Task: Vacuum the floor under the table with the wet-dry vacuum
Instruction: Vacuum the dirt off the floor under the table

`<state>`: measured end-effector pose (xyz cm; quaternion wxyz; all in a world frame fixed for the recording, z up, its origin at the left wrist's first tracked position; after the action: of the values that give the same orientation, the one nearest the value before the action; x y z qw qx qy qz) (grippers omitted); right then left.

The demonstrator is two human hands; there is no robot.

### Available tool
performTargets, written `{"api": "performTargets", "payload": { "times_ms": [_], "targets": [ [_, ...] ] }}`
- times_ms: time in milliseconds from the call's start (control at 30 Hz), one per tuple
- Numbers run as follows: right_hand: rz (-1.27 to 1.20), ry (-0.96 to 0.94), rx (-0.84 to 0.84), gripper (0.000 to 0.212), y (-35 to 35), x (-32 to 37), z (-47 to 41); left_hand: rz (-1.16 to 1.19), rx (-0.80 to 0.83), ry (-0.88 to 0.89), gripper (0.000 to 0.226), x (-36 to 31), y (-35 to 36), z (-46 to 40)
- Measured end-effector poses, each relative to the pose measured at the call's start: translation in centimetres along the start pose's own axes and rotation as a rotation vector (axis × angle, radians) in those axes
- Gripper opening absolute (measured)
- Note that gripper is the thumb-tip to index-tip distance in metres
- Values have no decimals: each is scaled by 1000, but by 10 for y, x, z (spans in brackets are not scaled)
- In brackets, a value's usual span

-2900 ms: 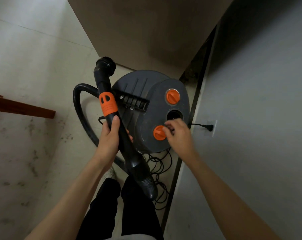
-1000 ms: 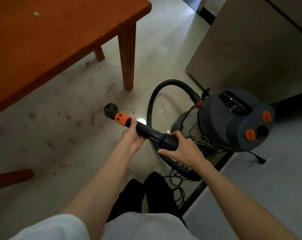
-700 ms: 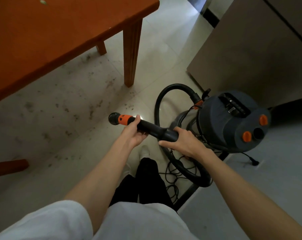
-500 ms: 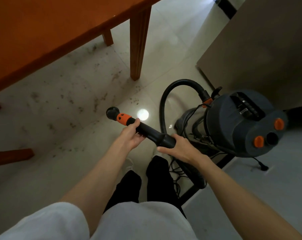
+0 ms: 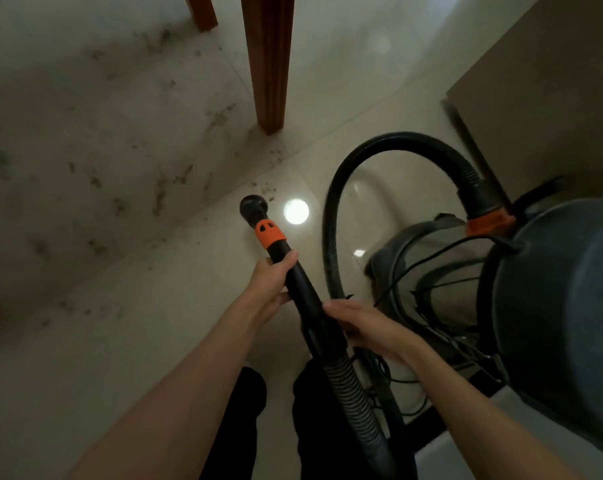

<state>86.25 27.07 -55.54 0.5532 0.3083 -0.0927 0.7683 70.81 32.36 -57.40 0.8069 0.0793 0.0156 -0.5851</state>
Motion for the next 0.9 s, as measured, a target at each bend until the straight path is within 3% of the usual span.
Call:
{"api": "performTargets", "payload": {
  "times_ms": [133, 333, 467, 700, 900],
  "targets": [
    [-191, 2, -302, 31, -25, -16, -77, -47, 14, 15, 41, -8, -8, -71],
    [-150, -38, -253, 35, 7, -21, -113, -125, -16, 130, 45, -36, -21, -90],
    [-163, -83, -346, 35, 14, -2, -113, -192, -42, 238, 36, -82, -20, -70],
    [-174, -186, -436, 29, 29, 69, -107, -283, -16, 309, 37, -138, -34, -18],
    [-143, -314, -462, 28, 59, 133, -121, -560, -163, 447, 24, -159, -69, 8]
  ]
}}
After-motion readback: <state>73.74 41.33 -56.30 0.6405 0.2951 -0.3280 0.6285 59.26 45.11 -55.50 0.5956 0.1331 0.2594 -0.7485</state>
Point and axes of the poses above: each hand's wrist, its own z-axis away from the middle knuckle, its own y-axis out of the palm, x = y × z, the point moved 4 cm from there along -z, towards the middle knuckle, and after that the axes turned 13 degrees about -y, right-handed, at the moved point
